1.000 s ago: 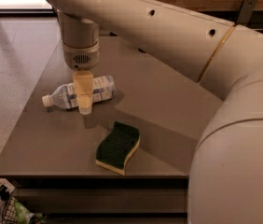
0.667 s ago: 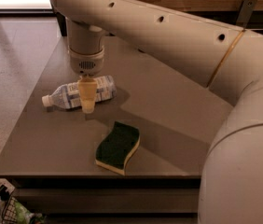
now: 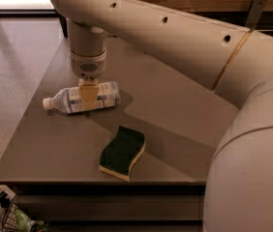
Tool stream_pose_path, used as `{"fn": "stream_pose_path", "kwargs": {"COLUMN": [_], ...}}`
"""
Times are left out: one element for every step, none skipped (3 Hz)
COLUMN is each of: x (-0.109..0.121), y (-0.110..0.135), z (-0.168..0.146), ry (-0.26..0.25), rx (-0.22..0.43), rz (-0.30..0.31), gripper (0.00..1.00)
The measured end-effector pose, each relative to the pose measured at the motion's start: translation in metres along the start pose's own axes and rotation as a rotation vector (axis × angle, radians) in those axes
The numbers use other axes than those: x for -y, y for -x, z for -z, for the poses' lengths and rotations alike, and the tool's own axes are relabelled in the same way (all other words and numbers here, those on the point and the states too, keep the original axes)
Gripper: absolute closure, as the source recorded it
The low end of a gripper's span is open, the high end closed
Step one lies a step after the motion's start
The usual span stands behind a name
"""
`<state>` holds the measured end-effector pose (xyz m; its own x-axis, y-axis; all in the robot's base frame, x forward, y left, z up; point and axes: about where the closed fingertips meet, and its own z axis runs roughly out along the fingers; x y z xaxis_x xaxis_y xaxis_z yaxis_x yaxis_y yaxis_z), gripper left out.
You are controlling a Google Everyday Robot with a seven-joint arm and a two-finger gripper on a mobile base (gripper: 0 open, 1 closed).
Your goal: Place blue plastic bottle upright
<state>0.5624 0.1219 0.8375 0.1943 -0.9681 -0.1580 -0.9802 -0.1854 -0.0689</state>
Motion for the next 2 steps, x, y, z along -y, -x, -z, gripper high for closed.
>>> {"fn": "stream_pose_path", "kwargs": {"x": [0.0006, 0.0007], "y": [0.001, 0.0012], "z": [-0.0021, -0.0024], "ry": [-0.001, -0.001], "rx": [0.002, 0.002], "rz": [0.001, 0.001], "gripper": [1.0, 1.0]}}
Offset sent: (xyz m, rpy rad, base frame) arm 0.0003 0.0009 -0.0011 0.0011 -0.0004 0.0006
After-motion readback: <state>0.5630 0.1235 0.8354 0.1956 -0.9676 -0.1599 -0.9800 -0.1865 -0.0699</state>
